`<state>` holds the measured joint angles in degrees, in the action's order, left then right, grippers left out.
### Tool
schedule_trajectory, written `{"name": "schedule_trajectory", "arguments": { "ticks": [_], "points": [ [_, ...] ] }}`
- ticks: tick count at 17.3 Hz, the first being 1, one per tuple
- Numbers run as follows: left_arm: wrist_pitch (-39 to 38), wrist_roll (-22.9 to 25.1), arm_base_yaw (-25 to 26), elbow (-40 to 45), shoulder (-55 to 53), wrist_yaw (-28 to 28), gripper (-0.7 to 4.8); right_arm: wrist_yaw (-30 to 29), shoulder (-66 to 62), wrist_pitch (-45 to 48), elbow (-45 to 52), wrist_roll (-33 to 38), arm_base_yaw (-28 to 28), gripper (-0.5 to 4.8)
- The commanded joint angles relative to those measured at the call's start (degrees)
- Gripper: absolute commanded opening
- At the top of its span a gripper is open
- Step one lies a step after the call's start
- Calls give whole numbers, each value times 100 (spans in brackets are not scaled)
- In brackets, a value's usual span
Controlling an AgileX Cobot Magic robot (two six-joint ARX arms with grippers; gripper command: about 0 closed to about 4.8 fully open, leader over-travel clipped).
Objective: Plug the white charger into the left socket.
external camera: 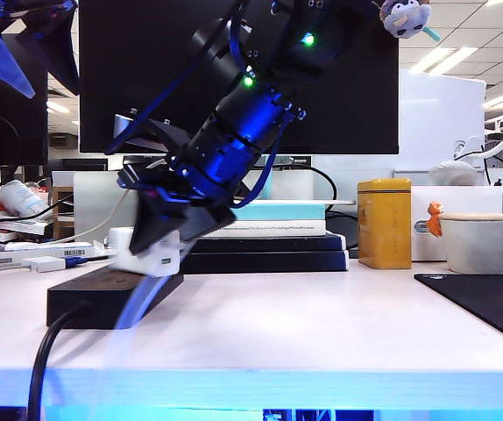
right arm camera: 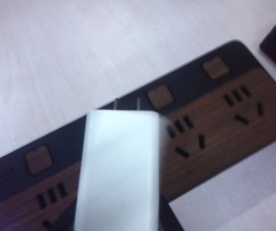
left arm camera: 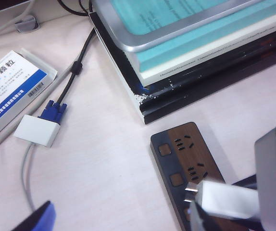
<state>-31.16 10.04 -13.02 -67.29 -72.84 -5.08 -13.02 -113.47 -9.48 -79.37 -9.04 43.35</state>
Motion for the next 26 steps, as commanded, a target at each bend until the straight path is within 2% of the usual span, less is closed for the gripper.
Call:
{"name": "schedule_trajectory", "arguments": {
  "ticks": [1,3,6,8,10,13,15,18,19,21,22,26],
  "points": [
    [-4,-15,2,-22,50,-7,372,2,11,50,-15,48,11,156],
    [-4,-13,2,-22,63,-4,372,-63,63,74,-17,48,-26,158],
    [-4,-11,2,-22,63,-4,372,-501,323,125,-17,103,-151,163],
    [-4,2,2,-22,63,-7,372,-525,511,212,-17,166,-260,161],
    [13,28,2,-22,61,-131,372,-887,730,348,-17,205,-442,160],
    [103,46,2,-22,57,-632,372,-1488,929,422,-17,216,-544,156],
    [184,149,2,-22,24,-1528,372,-2057,1099,643,-20,219,-560,156],
    [212,363,2,-22,24,-2140,372,-2741,1226,844,-20,216,-568,156],
    [208,354,2,-22,22,-2177,372,-2942,1250,846,-20,219,-568,156],
    [201,348,2,-22,22,-2173,372,-2964,1261,828,-20,221,-568,156],
    [199,348,2,-22,22,-2151,372,-3220,1261,831,-20,221,-568,156],
    [166,361,2,-22,22,-1934,372,-3222,1272,866,-26,520,-590,156]
  ]
}}
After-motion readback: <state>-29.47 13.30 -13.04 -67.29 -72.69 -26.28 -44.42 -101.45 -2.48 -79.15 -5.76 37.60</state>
